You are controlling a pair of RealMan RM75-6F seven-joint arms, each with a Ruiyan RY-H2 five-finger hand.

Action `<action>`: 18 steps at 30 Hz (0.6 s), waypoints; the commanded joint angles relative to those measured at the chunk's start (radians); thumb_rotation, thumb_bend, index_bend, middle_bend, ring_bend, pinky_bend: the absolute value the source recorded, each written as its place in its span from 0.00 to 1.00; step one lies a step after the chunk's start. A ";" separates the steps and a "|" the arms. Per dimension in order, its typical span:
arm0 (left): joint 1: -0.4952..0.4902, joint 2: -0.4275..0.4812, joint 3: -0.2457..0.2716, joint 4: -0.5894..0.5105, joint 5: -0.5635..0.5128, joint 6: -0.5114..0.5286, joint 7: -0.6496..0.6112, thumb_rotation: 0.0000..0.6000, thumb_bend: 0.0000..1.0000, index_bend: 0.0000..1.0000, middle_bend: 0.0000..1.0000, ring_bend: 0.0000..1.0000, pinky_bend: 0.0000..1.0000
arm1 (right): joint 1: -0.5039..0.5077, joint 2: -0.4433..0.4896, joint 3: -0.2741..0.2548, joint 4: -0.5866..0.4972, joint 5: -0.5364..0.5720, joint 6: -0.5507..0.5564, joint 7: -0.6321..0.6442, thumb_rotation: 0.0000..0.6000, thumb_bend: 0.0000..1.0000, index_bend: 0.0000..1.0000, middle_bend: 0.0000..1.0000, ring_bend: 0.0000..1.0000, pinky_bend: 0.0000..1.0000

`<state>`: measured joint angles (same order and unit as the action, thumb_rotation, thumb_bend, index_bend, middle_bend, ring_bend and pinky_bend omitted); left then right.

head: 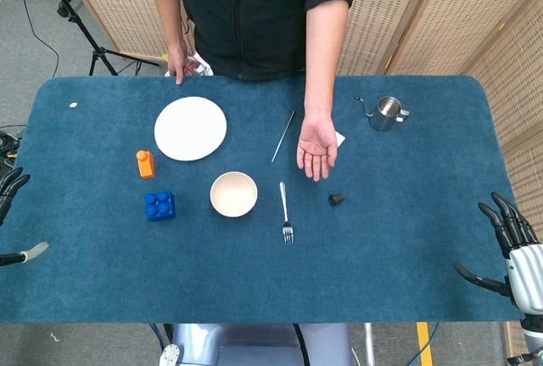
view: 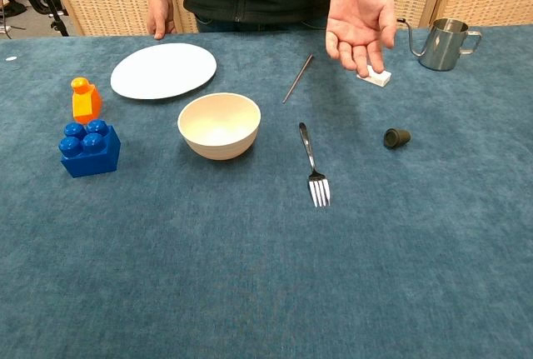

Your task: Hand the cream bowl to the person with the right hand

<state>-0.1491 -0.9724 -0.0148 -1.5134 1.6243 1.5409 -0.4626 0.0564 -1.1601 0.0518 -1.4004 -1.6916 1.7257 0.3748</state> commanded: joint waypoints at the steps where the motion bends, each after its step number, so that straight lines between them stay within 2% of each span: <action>1: 0.000 0.001 0.000 0.000 -0.001 -0.001 -0.001 1.00 0.00 0.00 0.00 0.00 0.00 | 0.001 -0.001 0.000 0.001 0.000 0.000 -0.001 1.00 0.00 0.09 0.00 0.00 0.13; 5: 0.000 0.002 -0.001 0.000 -0.003 -0.003 -0.006 1.00 0.00 0.00 0.00 0.00 0.00 | 0.003 -0.007 0.000 0.006 0.002 -0.006 -0.006 1.00 0.00 0.10 0.00 0.00 0.13; 8: 0.000 0.002 -0.002 -0.001 -0.002 0.001 -0.007 1.00 0.00 0.00 0.00 0.00 0.00 | 0.007 -0.014 -0.005 0.011 -0.009 -0.009 -0.014 1.00 0.00 0.12 0.05 0.00 0.13; 13: 0.001 0.002 -0.003 0.002 -0.004 0.000 -0.012 1.00 0.00 0.00 0.00 0.00 0.00 | 0.054 -0.059 -0.030 0.074 -0.126 0.001 -0.026 1.00 0.00 0.19 0.12 0.02 0.13; 18: 0.001 0.001 -0.006 0.003 -0.011 -0.002 -0.014 1.00 0.00 0.00 0.00 0.00 0.00 | 0.148 -0.076 -0.085 0.094 -0.264 -0.060 0.034 1.00 0.00 0.24 0.18 0.07 0.14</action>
<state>-0.1479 -0.9717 -0.0210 -1.5098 1.6133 1.5405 -0.4769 0.1533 -1.2222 -0.0011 -1.3192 -1.8966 1.7012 0.3780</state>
